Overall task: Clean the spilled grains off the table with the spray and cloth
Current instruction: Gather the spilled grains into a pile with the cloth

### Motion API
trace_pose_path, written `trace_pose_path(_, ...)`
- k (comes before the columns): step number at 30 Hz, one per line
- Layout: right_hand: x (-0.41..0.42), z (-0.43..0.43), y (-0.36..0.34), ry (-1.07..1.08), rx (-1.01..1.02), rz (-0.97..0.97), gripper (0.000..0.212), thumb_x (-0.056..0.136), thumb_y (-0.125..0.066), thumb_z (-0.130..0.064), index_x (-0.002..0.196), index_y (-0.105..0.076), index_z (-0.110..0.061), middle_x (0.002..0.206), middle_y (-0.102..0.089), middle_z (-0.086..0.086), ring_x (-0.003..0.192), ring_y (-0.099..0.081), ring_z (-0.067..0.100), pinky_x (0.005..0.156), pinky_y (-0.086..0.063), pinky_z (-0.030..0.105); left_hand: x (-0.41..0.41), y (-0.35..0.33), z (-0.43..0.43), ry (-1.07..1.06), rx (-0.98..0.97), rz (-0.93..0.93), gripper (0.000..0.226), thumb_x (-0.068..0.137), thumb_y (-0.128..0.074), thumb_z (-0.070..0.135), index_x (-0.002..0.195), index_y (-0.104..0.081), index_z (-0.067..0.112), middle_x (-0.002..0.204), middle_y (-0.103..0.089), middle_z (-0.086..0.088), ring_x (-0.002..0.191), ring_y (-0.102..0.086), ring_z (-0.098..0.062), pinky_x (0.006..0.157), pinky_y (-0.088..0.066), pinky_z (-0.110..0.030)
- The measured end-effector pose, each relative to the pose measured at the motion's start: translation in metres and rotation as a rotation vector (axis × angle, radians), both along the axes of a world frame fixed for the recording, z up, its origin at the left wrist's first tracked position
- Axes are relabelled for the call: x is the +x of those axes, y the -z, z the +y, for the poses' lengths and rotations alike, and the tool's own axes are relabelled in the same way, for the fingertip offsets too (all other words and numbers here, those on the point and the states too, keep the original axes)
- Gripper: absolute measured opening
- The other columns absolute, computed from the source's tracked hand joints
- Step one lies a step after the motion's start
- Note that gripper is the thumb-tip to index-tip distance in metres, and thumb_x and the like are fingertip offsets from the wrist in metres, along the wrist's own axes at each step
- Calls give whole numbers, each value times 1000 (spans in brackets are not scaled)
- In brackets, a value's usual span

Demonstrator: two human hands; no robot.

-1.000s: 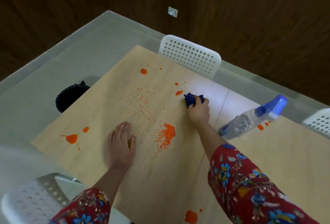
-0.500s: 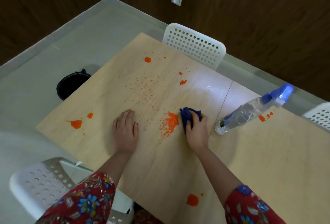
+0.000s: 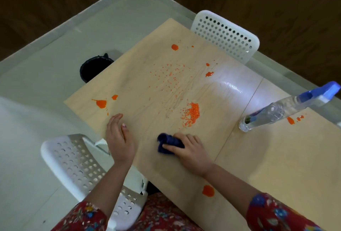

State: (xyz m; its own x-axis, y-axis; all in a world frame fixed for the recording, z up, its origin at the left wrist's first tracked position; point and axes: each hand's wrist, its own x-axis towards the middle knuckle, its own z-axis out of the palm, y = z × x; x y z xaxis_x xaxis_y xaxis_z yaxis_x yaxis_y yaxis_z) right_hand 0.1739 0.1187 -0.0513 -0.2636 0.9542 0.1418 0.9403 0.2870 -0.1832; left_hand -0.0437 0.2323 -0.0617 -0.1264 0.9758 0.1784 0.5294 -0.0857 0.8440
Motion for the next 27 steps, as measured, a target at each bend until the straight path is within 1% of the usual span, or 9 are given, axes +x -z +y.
trace_pose_path(6, -9, 97, -23, 272, -100, -55, 45, 88, -60, -19, 129, -56, -37, 129, -53, 10, 102, -55, 35, 86, -41, 43, -4, 1, 7, 2, 3, 35, 34, 97, -38, 14, 125, -55, 5, 129, -57, -9, 127, -47, -28, 106, -38, -51)
trace_pose_path(9, -25, 111, -29, 394, -38, 25, 55, 81, -70, -10, 129, -57, -31, 126, -55, 13, 99, -56, 37, 80, -47, 45, -2, -1, 12, -33, -19, -24, 33, 97, -39, 14, 126, -54, 6, 129, -56, -9, 127, -47, -28, 106, -38, -51)
trace_pose_path(11, -42, 100, -25, 286, 9, 39, 54, 78, -72, -15, 127, -58, -34, 122, -57, 10, 92, -58, 33, 75, -48, 40, -2, -3, 14, -46, -33, -46, 34, 98, -37, 17, 127, -53, 6, 130, -55, -9, 127, -47, -28, 106, -38, -51)
trace_pose_path(14, -62, 91, -13, 58, -15, -37, 44, 83, -56, -25, 125, -56, -40, 124, -56, 4, 88, -57, 27, 72, -46, 35, -3, -3, 22, -32, -33, -30, 35, 99, -36, 19, 126, -53, 5, 130, -55, -9, 126, -48, -27, 105, -40, -50)
trace_pose_path(17, -66, 131, -11, 145, -7, -13, 43, 84, -60, -26, 125, -57, -41, 126, -57, 3, 91, -58, 28, 73, -46, 35, -1, -4, 34, -31, -32, -21, 36, 99, -35, 21, 127, -53, 6, 130, -55, -7, 125, -49, -25, 104, -41, -49)
trace_pose_path(20, -58, 181, -17, 260, -97, -42, 42, 93, -55, -26, 134, -49, -39, 136, -48, 6, 109, -52, 33, 87, -44, 43, 9, -8, 45, -1, -23, 15, 36, 99, -36, 21, 128, -54, 7, 132, -55, -6, 127, -48, -23, 108, -39, -41)
trace_pose_path(24, -26, 210, -29, 462, -175, 167, 43, 99, -45, -23, 140, -44, -35, 138, -43, 7, 117, -46, 31, 93, -46, 43, 24, -8, 60, 103, -28, 70, 33, 99, -41, 15, 130, -54, 9, 133, -53, -5, 128, -44, -15, 108, -22, -9)
trace_pose_path(25, -17, 204, -33, 497, -153, 233, 44, 99, -47, -22, 141, -45, -33, 137, -45, 7, 116, -47, 29, 93, -47, 42, 27, -7, 65, 130, -32, 80, 33, 100, -42, 15, 130, -53, 9, 134, -53, -5, 129, -43, -16, 108, -21, -8)
trace_pose_path(27, -2, 176, -41, 486, -114, 322, 45, 97, -50, -19, 140, -47, -30, 135, -47, 7, 116, -49, 27, 95, -47, 40, 31, -3, 72, 191, -19, 117, 33, 100, -42, 17, 130, -53, 9, 135, -52, -5, 131, -43, -18, 112, -27, -20)
